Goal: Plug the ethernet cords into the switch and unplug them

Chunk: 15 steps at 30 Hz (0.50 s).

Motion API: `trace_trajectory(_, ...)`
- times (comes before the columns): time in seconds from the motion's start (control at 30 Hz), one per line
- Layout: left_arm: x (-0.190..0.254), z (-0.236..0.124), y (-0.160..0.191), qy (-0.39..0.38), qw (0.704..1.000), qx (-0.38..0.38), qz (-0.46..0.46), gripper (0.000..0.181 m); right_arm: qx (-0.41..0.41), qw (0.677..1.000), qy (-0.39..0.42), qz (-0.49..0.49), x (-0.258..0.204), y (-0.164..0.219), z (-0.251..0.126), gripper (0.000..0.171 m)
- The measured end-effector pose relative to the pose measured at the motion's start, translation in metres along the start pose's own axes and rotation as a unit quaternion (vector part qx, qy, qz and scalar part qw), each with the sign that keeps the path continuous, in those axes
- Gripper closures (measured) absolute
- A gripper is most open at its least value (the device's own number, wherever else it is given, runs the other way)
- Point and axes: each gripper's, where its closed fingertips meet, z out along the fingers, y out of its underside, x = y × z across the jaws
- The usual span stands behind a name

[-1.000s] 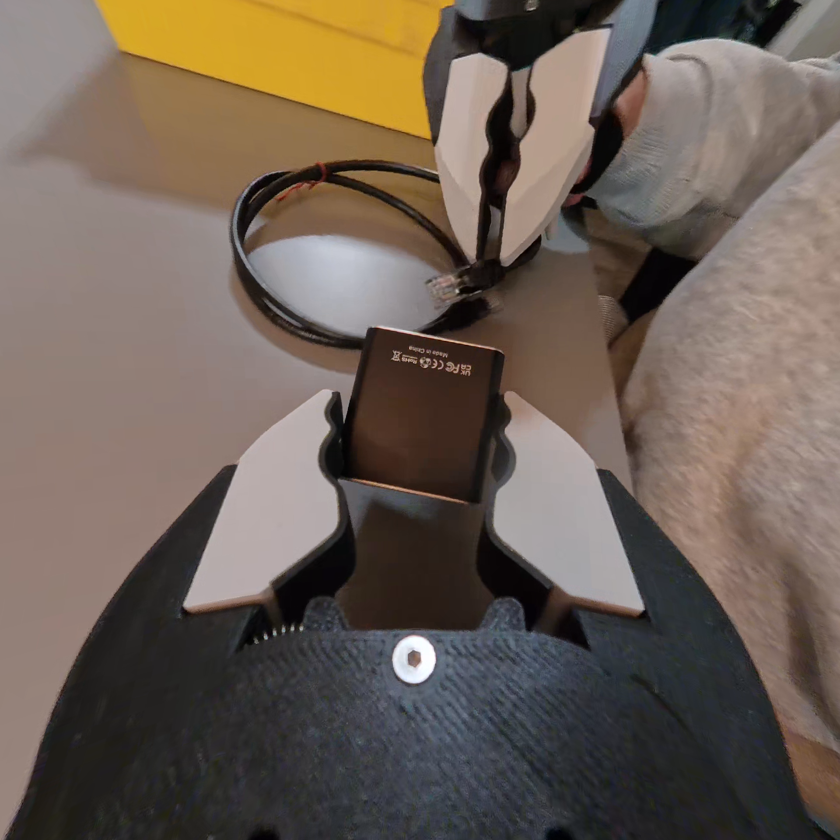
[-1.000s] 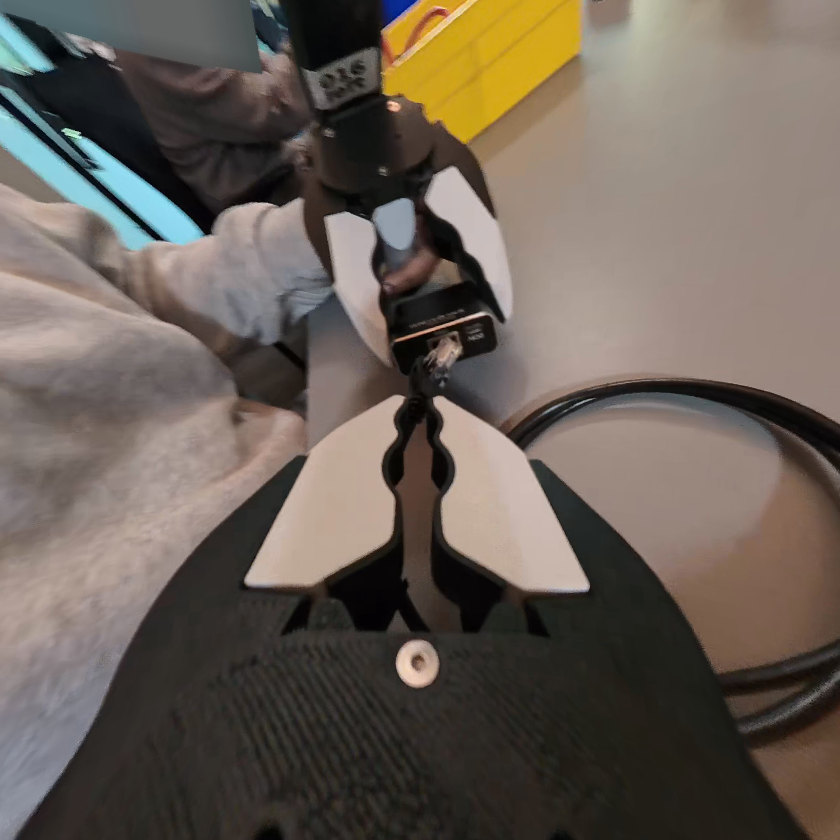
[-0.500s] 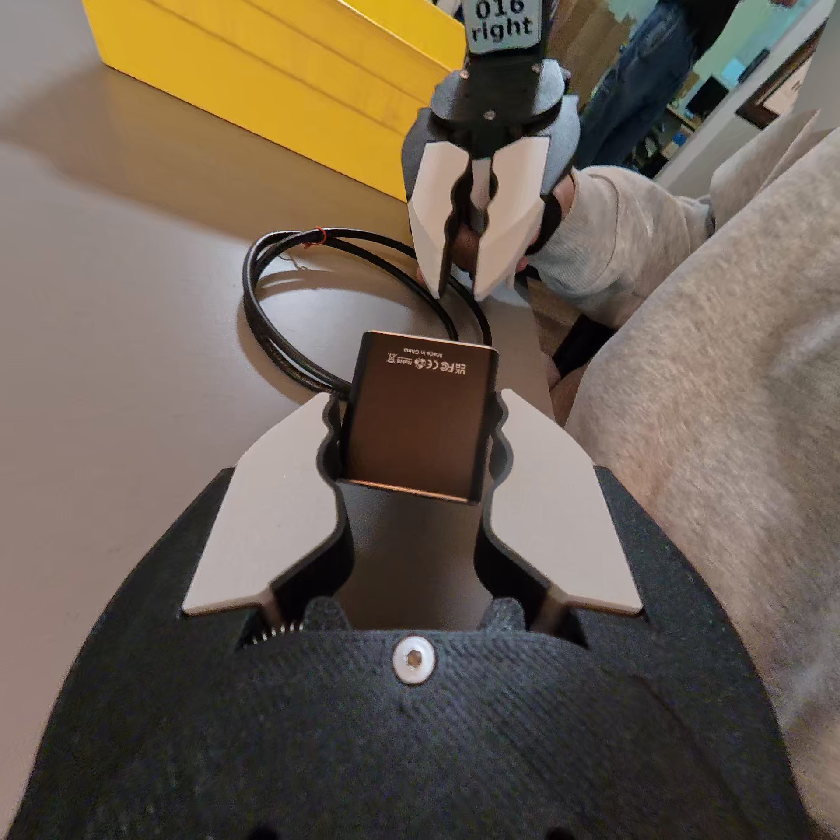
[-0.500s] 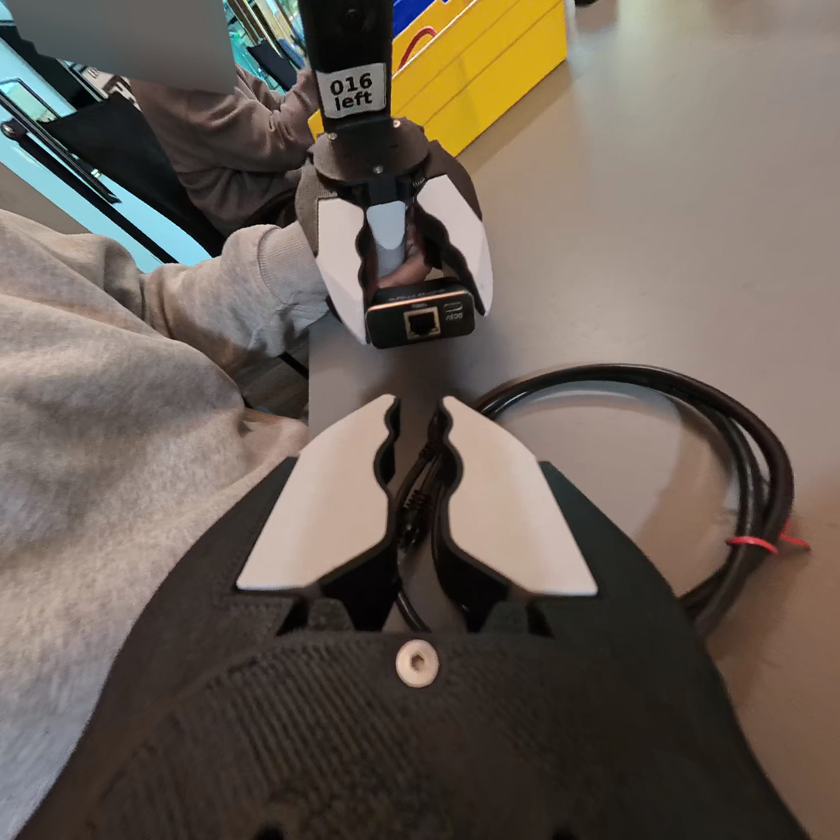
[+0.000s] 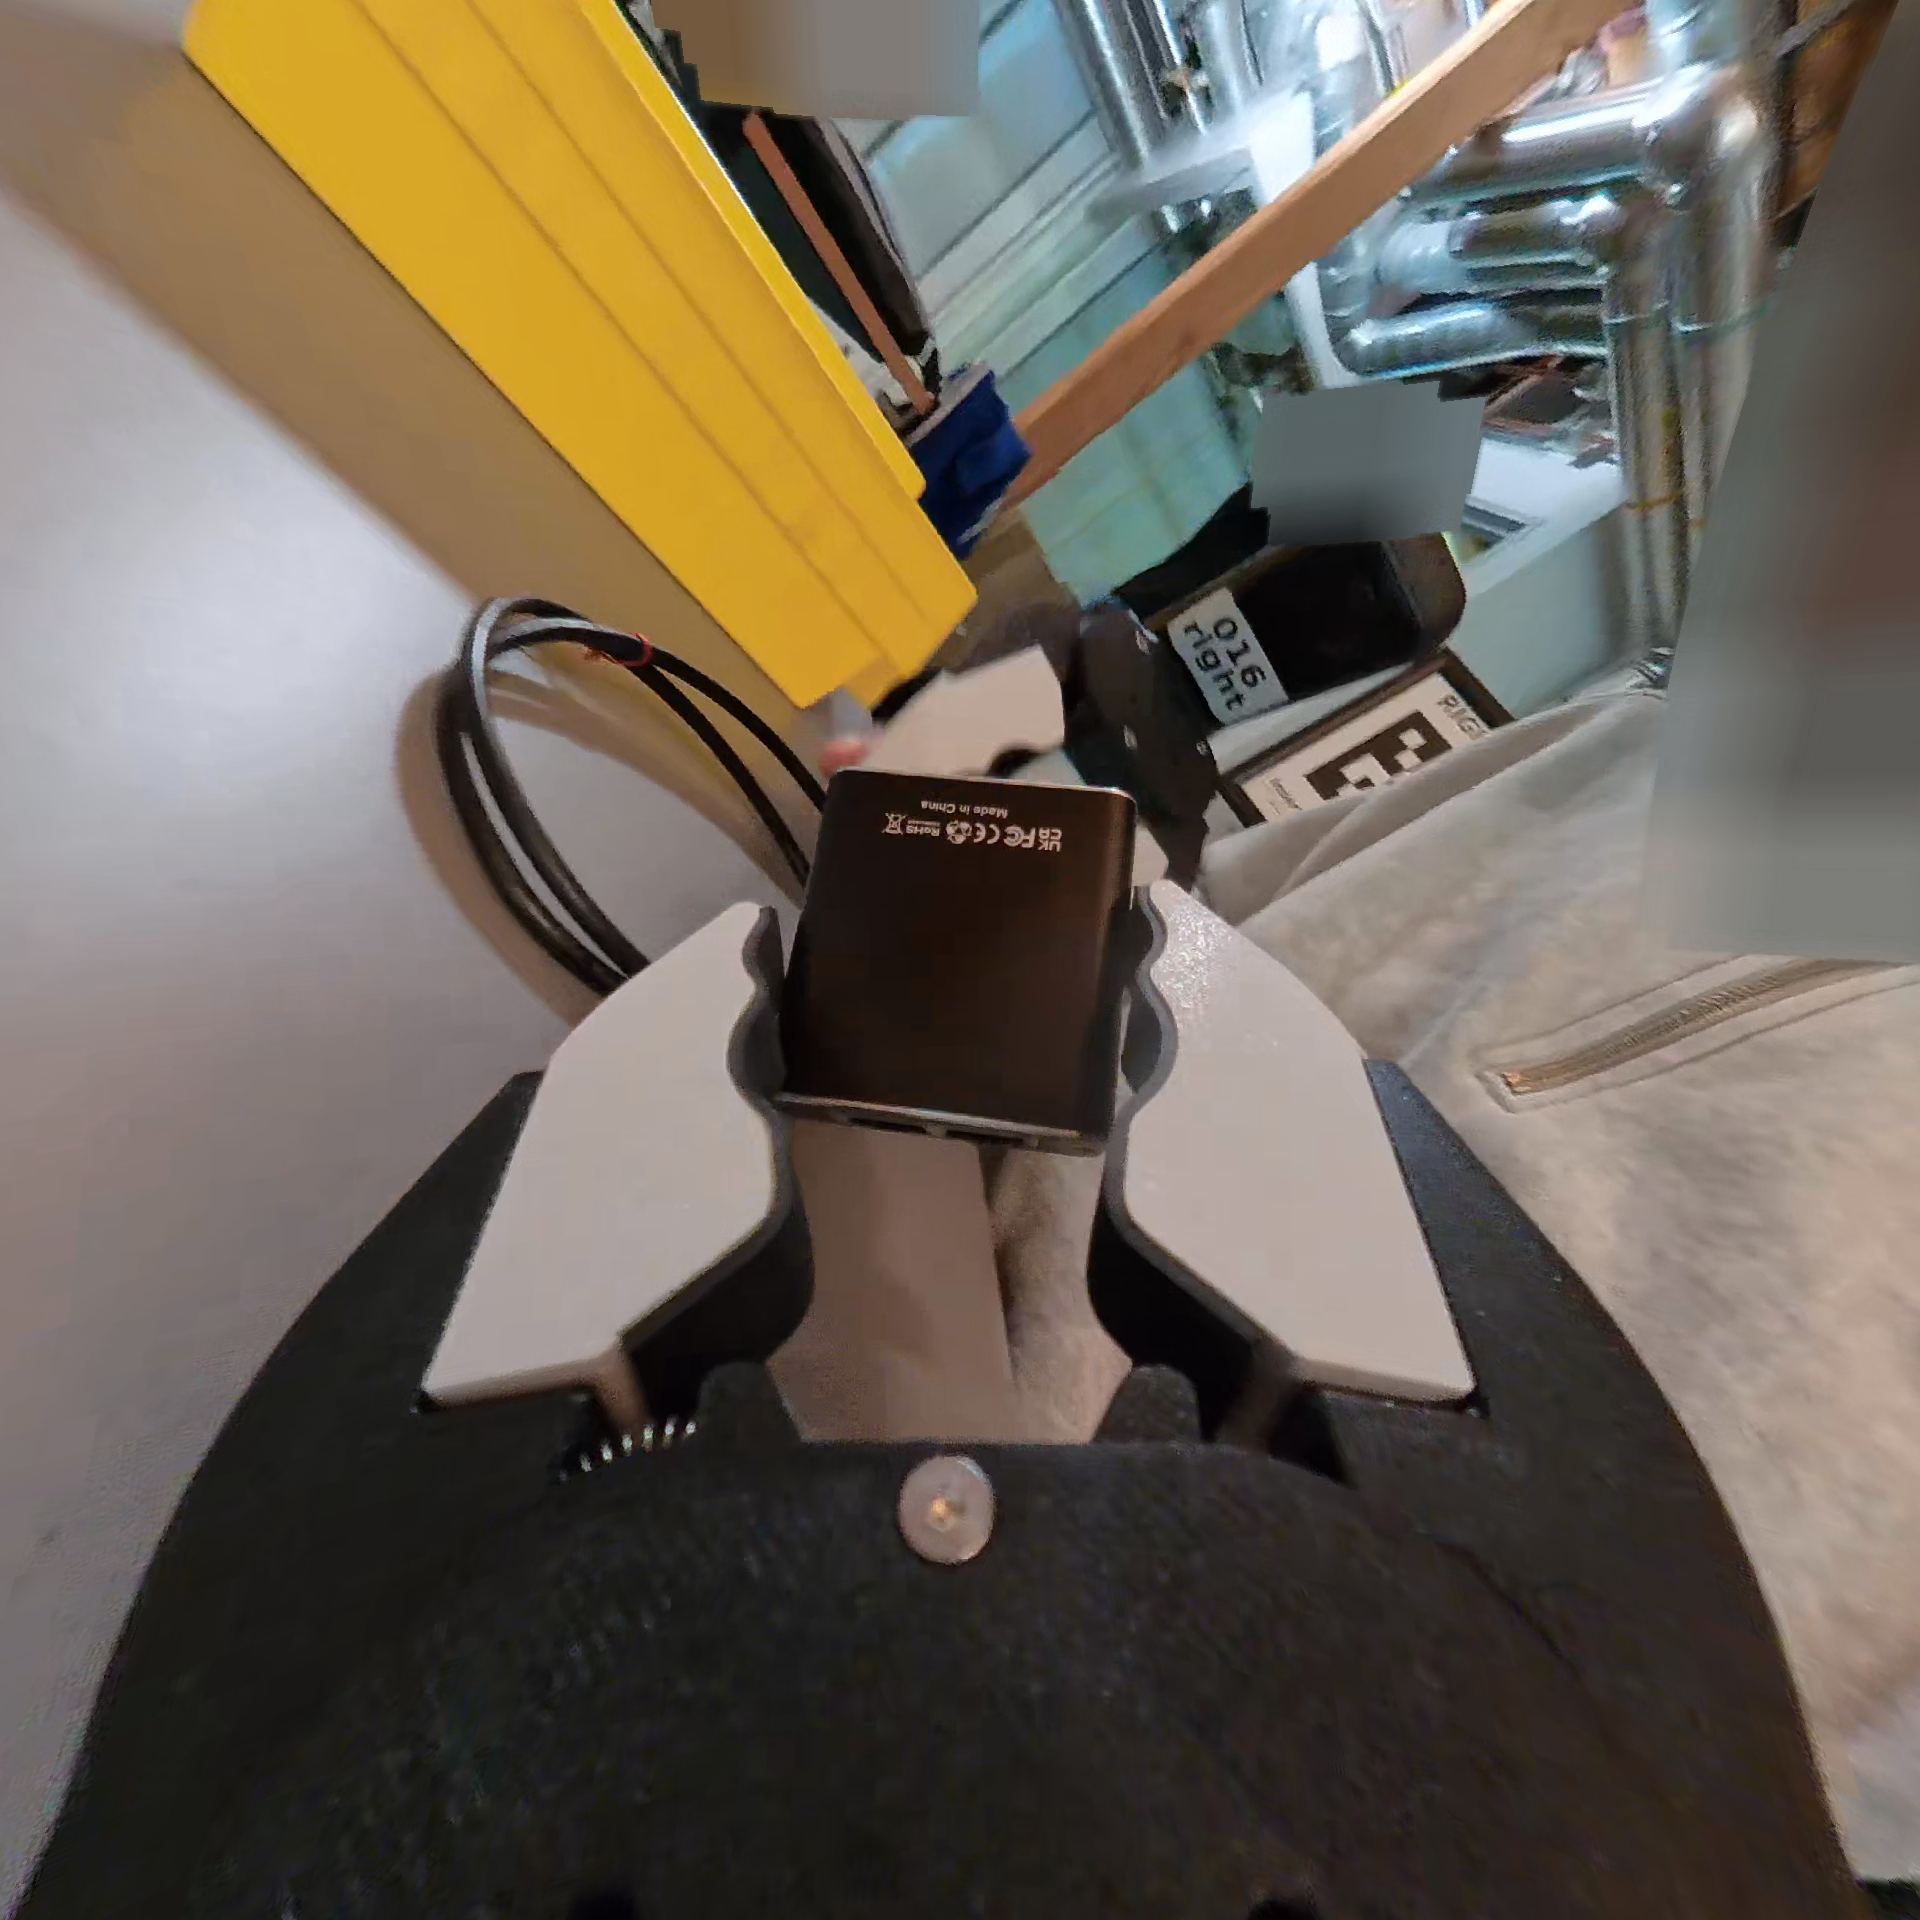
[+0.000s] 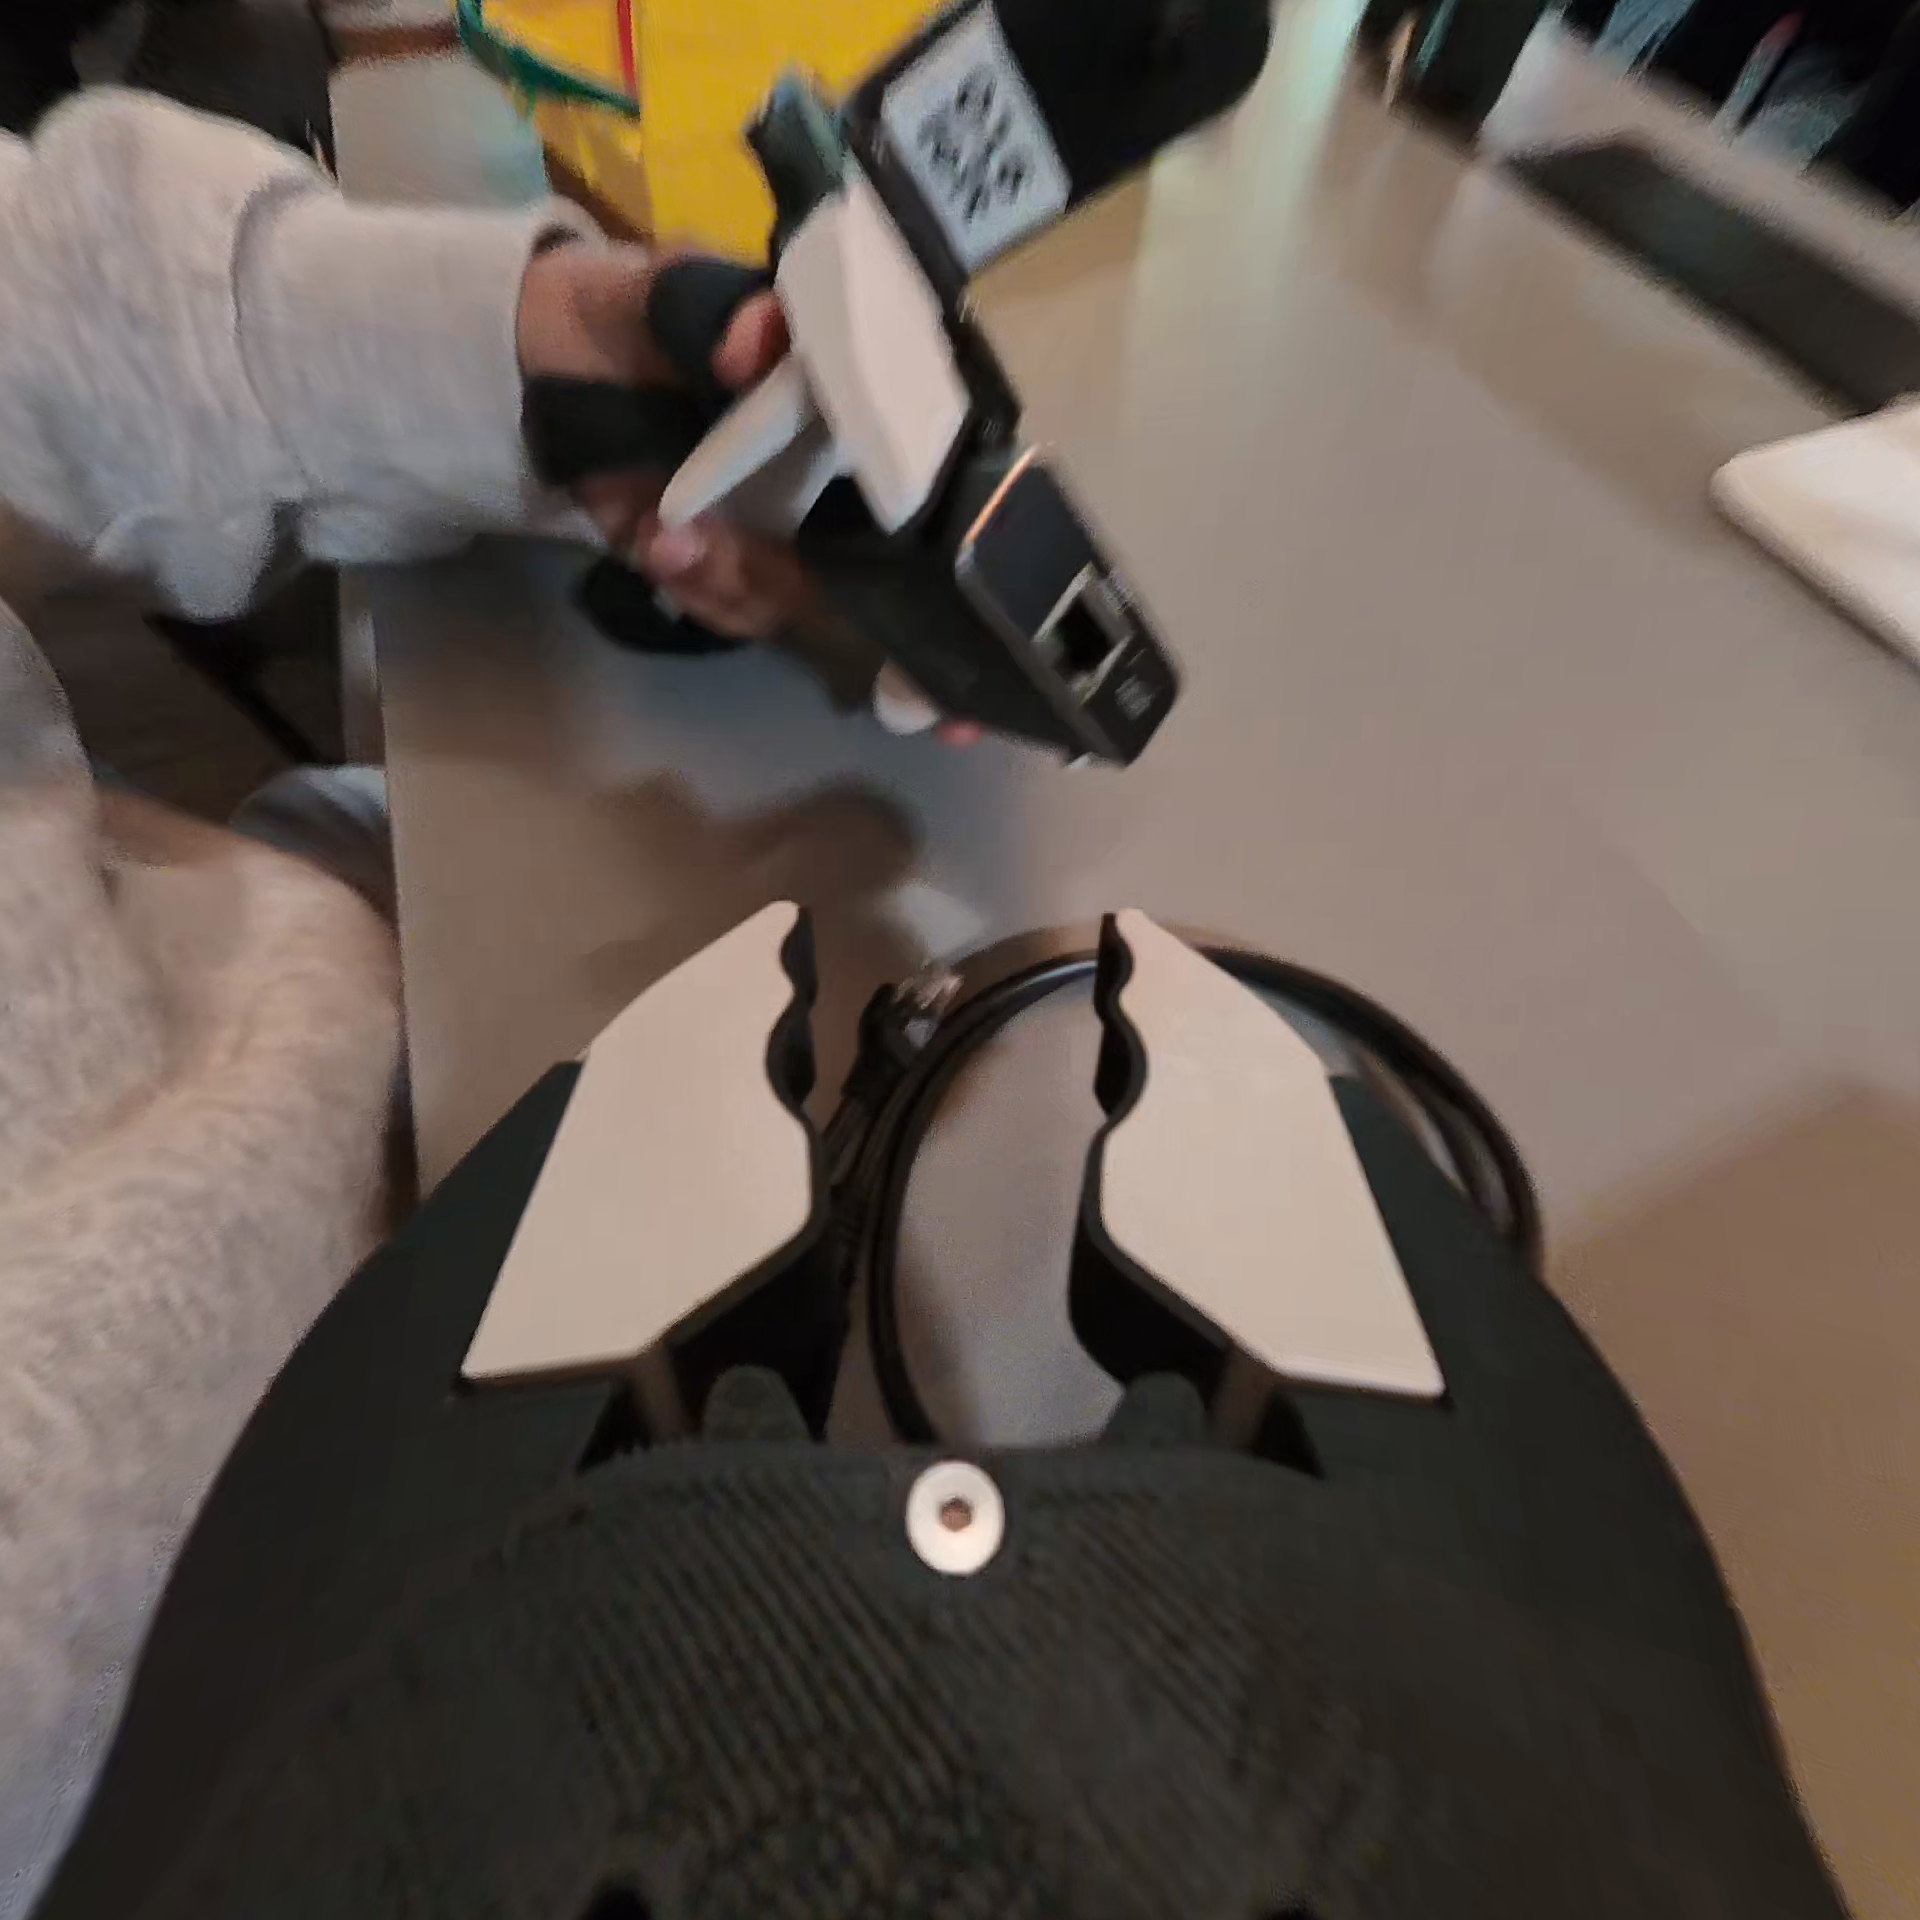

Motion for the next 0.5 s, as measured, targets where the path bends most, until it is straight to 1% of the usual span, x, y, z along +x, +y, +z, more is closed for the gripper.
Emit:
trace_trajectory(0.07,0.004,0.007,0.010,0.018,0.999,-0.030,-0.014,0.118,0.051,0.999,-0.009,-0.006,0.002,-0.011,-0.008,0.118)
trace_trajectory(0.17,0.013,0.018,0.028,0.049,0.995,-0.082,-0.036,0.117,0.102,0.993,-0.059,0.000,-0.007,-0.023,-0.017,0.115)
trace_trajectory(0.23,0.020,0.025,0.038,0.070,0.990,-0.109,-0.049,0.117,0.123,0.989,-0.086,-0.013,-0.018,-0.029,-0.019,0.113)
trace_trajectory(0.3,0.025,0.031,0.044,0.083,0.987,-0.124,-0.055,0.117,0.113,0.988,-0.095,-0.039,-0.028,-0.027,-0.016,0.121)
trace_trajectory(0.37,0.029,0.036,0.046,0.096,0.985,-0.127,-0.062,0.116,0.078,0.992,-0.084,-0.060,-0.030,-0.018,-0.008,0.129)
trace_trajectory(0.43,0.028,0.038,0.044,0.097,0.986,-0.115,-0.070,0.116,0.070,0.994,-0.068,-0.057,-0.027,-0.018,-0.006,0.138)
trace_trajectory(0.47,0.027,0.038,0.037,0.102,0.988,-0.091,-0.072,0.116,0.079,0.994,-0.062,-0.039,-0.022,-0.022,-0.008,0.141)
trace_trajectory(0.5,0.027,0.037,0.028,0.106,0.990,-0.058,-0.070,0.109,0.097,0.993,-0.061,-0.006,-0.017,-0.027,-0.011,0.147)
